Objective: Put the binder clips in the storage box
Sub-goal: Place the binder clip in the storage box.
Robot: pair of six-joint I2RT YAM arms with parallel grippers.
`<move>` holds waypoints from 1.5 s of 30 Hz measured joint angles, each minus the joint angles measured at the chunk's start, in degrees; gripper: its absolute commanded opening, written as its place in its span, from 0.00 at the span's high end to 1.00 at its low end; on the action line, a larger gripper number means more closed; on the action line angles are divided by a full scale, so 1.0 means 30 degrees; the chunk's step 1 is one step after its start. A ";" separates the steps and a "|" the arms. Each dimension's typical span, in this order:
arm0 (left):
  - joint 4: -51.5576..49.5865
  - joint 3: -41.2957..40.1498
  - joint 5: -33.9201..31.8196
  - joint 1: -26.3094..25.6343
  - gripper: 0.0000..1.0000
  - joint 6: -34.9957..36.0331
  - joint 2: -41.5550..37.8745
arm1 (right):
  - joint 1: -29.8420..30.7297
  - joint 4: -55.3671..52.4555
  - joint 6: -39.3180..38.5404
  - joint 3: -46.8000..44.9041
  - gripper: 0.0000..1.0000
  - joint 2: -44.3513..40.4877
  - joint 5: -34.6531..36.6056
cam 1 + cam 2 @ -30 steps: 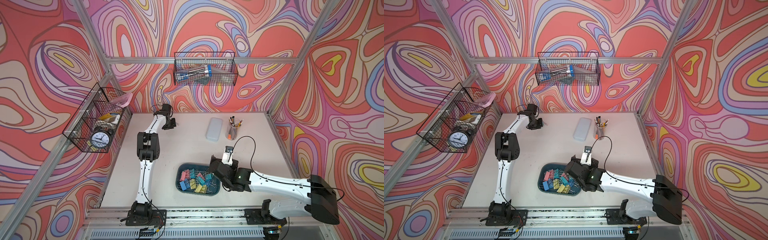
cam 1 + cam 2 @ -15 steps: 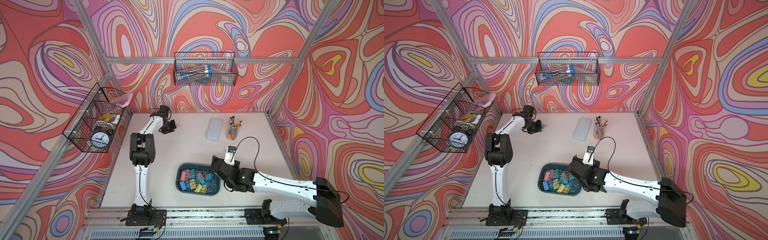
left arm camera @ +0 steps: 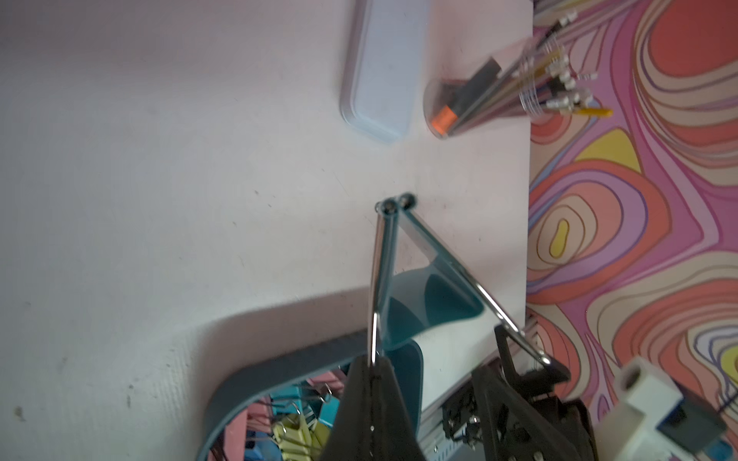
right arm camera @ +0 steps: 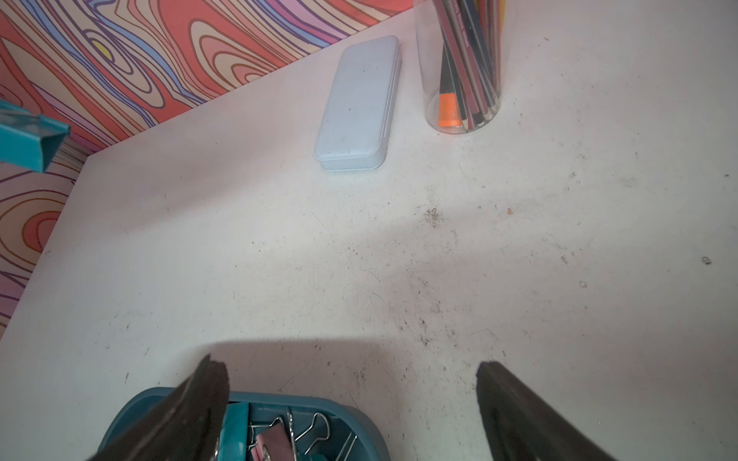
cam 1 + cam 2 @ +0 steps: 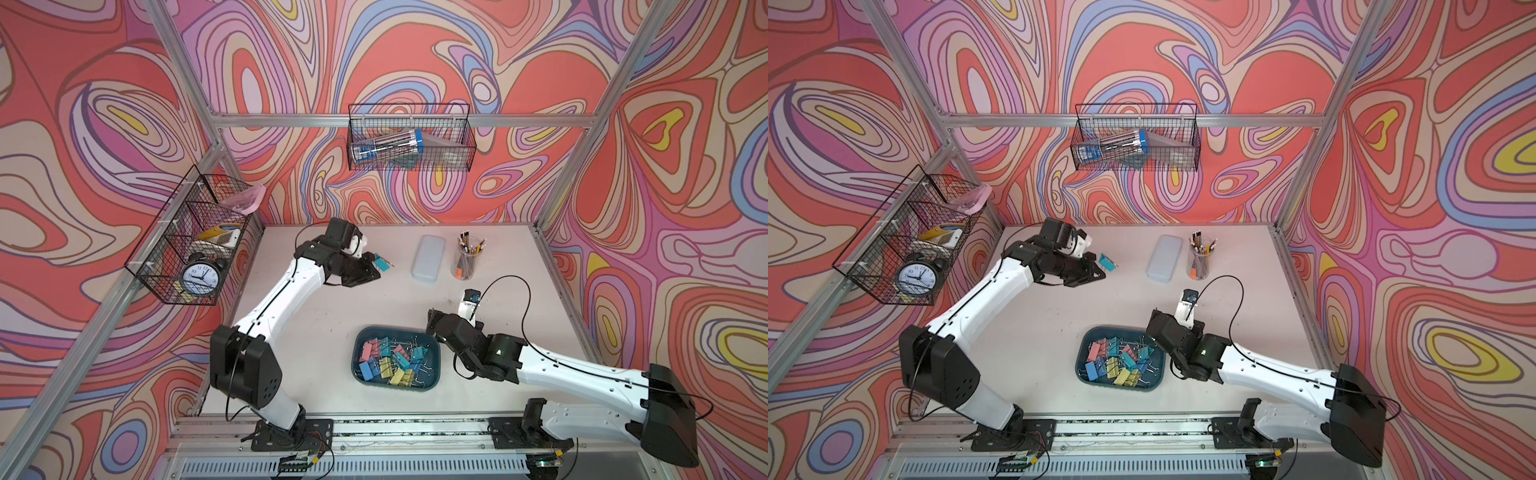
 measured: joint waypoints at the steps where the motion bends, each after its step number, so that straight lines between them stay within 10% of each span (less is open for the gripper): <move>1: -0.0291 -0.0430 0.0372 -0.0743 1.00 -0.0087 -0.0539 | -0.0095 -0.0066 -0.0007 0.0000 0.02 -0.0146 0.0007; 16: -0.1494 -0.4954 0.2455 -0.9639 1.00 -0.2310 -0.3031 | -0.2929 -0.1086 0.0743 -0.1326 0.02 -0.3679 -0.0036; 27: 0.0692 -0.6943 0.2164 -1.0848 1.00 -0.2535 0.0517 | -0.2936 -0.2033 0.2798 -0.2164 0.02 -0.4466 -0.0219; 38: 0.1450 -0.6936 -0.0408 -1.0958 0.60 -0.2266 -0.0160 | -0.2951 -0.3045 0.2849 -0.1581 0.03 -0.4342 -0.0350; 45: 0.0619 -0.5020 -0.7220 -1.0958 0.38 -0.0401 -0.4408 | -0.2951 -0.3271 0.1413 -0.0918 0.02 -0.4350 0.1770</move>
